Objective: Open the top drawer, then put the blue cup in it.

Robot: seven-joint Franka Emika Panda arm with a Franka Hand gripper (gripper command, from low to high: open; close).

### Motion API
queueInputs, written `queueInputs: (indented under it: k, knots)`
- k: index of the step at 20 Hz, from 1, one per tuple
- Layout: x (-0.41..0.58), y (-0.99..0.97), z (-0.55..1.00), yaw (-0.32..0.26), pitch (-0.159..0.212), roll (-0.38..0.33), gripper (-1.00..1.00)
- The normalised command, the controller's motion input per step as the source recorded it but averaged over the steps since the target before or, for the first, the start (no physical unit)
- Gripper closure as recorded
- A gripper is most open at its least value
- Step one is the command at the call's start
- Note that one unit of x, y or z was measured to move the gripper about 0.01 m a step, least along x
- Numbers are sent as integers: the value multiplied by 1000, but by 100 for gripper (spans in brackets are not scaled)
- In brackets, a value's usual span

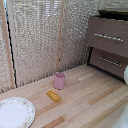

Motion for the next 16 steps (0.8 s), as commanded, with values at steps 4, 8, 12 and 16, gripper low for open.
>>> queueInputs:
  k: [4,8,12,16]
  knots:
    - [-105,19,125,-219,0,341,100]
    - [214,-627,694,-23,55,135,100]
    - [267,-918,799,1,16,81,100]
    - [164,-785,369,48,3,136,100]
